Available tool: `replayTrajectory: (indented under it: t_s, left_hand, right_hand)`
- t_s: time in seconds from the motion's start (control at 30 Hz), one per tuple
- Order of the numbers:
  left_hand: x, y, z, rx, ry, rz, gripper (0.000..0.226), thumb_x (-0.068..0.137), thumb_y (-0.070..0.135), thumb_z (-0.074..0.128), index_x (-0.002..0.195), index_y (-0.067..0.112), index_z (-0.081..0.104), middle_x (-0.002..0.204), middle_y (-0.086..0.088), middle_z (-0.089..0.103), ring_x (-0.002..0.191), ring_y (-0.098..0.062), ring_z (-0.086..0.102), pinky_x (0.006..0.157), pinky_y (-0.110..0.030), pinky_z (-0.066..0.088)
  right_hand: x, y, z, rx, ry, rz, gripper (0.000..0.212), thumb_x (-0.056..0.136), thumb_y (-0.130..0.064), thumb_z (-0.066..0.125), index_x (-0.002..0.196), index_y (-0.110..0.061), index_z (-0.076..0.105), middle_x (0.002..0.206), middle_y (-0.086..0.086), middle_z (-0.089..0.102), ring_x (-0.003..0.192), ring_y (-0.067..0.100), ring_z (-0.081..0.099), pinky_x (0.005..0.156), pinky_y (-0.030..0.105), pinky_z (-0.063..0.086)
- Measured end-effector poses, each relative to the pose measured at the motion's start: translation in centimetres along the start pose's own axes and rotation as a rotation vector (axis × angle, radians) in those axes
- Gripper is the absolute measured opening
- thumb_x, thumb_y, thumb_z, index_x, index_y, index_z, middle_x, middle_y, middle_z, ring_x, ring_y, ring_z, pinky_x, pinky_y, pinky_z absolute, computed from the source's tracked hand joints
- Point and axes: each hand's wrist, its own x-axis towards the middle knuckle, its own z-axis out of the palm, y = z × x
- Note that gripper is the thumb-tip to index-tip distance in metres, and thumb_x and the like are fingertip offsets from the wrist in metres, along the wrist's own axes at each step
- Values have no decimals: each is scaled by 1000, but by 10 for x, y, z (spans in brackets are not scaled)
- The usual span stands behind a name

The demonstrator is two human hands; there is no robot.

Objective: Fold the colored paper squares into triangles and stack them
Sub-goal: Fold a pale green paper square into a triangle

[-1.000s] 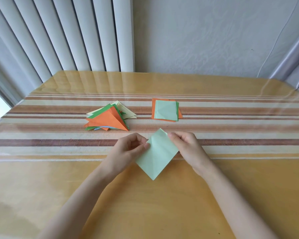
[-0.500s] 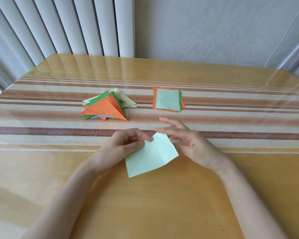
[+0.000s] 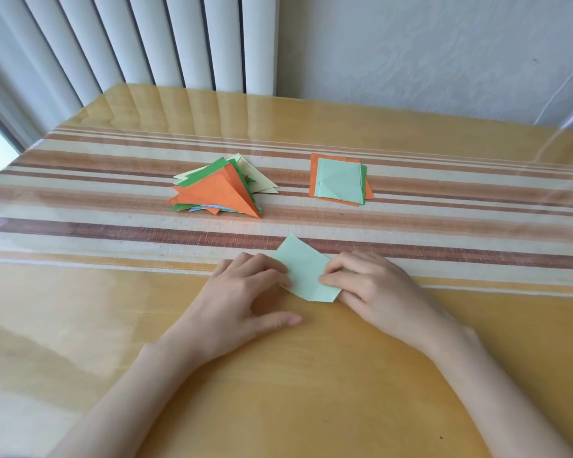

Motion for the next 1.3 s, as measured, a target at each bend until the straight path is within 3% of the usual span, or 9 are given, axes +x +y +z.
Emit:
replayTrajectory:
  t_s: [0.17, 0.3, 0.4, 0.53, 0.67, 0.77, 0.87, 1.07, 1.3]
  left_hand:
    - [3, 8, 9, 94, 89, 23, 45, 86, 66, 45, 99, 28, 65, 105, 14, 58, 94, -11, 51, 82, -29, 36]
    - [7, 8, 9, 0, 148, -21, 34, 90, 52, 45, 91, 25, 65, 96, 13, 58, 89, -12, 53, 78, -38, 46]
    - [9, 7, 9, -55, 152, -38, 35, 88, 53, 48, 91, 23, 66, 94, 12, 57, 88, -13, 53, 78, -40, 47]
    - [8, 13, 10, 42, 90, 30, 49, 83, 69, 46, 96, 26, 67, 97, 12, 60, 90, -11, 50, 82, -32, 37]
    - [10, 21, 17, 86, 129, 65, 34, 91, 50, 46, 88, 22, 64, 92, 9, 60, 83, -15, 53, 77, -36, 41]
    - [13, 19, 17, 27, 168, -67, 32, 89, 49, 44, 87, 23, 63, 90, 10, 54, 81, -13, 52, 74, -28, 32]
    - [18, 18, 19, -18, 181, -207, 39, 85, 56, 39, 85, 23, 60, 87, 9, 47, 80, -14, 49, 71, -29, 27]
    - [19, 26, 25, 153, 200, -252, 38, 89, 45, 32, 78, 15, 54, 88, 5, 42, 79, -19, 40, 67, -31, 22]
    - [19, 28, 25, 166, 200, -287, 28, 85, 40, 38, 71, 17, 48, 87, 2, 43, 80, -21, 40, 68, -33, 25]
  right_hand:
    - [-5, -9, 1, 233, 63, 146, 33, 91, -33, 50, 91, -10, 74, 93, -6, 67, 87, 13, 60, 77, 28, 46]
    - [5, -21, 5, 429, 158, 349, 45, 93, -43, 47, 74, -7, 67, 77, -2, 60, 74, 15, 56, 70, 33, 43]
    - [8, -21, 11, 362, 140, 355, 42, 89, -44, 51, 75, -8, 68, 76, 0, 57, 76, 16, 51, 72, 32, 41]
    - [-1, -12, 7, 372, 37, 278, 20, 84, -32, 63, 87, -14, 71, 87, -8, 57, 87, 15, 53, 80, 28, 42]
    - [2, -24, 9, 373, 119, 340, 35, 91, -39, 54, 71, -12, 62, 75, -5, 53, 75, 17, 49, 71, 28, 39]
    - [5, -27, 13, 294, 198, 464, 38, 89, -36, 58, 62, -12, 51, 66, -1, 47, 68, 20, 45, 64, 31, 35]
    - [6, -25, 15, 173, 227, 584, 36, 83, -33, 72, 61, -19, 47, 68, -1, 47, 74, 24, 46, 68, 37, 39]
    - [-3, -19, 4, 300, 115, 658, 19, 86, -31, 67, 77, -15, 64, 85, -4, 53, 92, 17, 41, 84, 31, 33]
    - [-1, -22, 14, 81, 212, 712, 20, 79, -27, 76, 71, -15, 62, 83, 1, 53, 87, 25, 44, 74, 33, 30]
